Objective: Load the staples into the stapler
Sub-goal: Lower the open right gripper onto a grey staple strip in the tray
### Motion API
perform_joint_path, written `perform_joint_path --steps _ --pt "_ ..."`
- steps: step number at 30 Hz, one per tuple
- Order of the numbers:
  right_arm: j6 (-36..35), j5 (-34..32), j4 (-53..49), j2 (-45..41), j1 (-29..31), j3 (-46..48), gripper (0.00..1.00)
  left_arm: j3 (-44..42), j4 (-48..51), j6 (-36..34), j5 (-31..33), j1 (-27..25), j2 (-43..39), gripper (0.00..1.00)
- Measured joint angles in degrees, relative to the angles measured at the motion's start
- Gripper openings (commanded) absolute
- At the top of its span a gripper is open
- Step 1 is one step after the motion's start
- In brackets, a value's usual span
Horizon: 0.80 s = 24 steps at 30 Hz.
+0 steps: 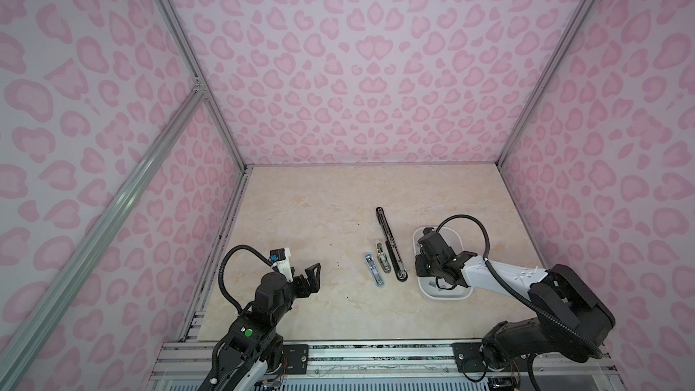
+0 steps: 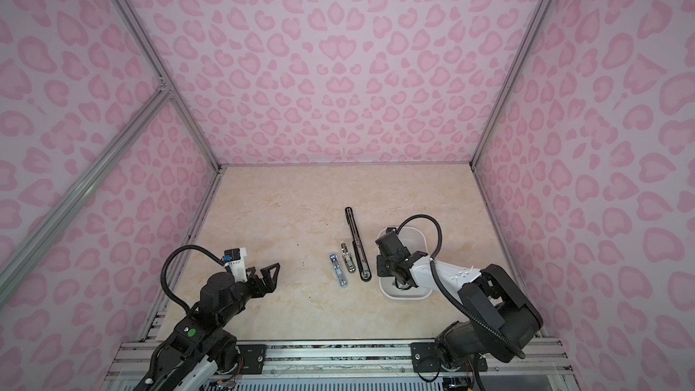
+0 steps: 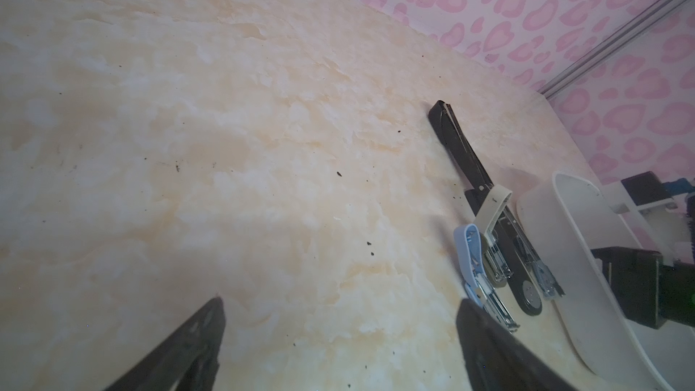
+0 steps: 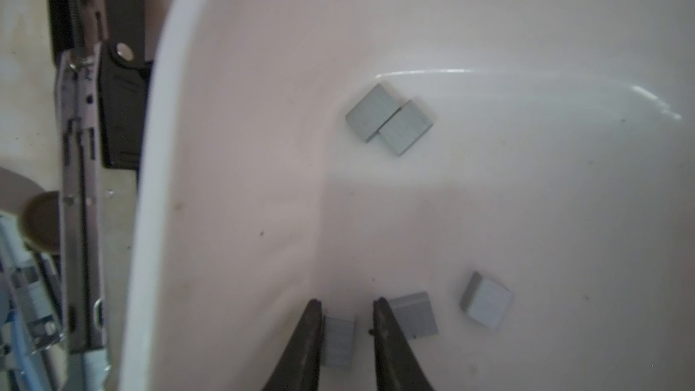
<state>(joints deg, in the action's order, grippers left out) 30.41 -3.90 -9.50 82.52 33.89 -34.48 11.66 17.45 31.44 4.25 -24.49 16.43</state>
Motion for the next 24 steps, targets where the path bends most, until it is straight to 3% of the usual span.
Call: perform_joint_path --steps 5,15,24 --pt "0.02 -1.95 -1.18 -0.26 0.24 -0.02 0.18 0.00 0.00 -0.02 0.00 0.00 0.00 0.97" --pt "0.07 -3.15 -2.82 -0.15 1.03 -0.55 0.23 0.00 0.00 -0.02 -0.42 0.00 -0.17 0.97" --pt "0.50 -4.24 -2.32 1.38 1.86 -1.40 0.19 0.00 0.00 -0.04 -0.44 0.00 -0.44 0.97"
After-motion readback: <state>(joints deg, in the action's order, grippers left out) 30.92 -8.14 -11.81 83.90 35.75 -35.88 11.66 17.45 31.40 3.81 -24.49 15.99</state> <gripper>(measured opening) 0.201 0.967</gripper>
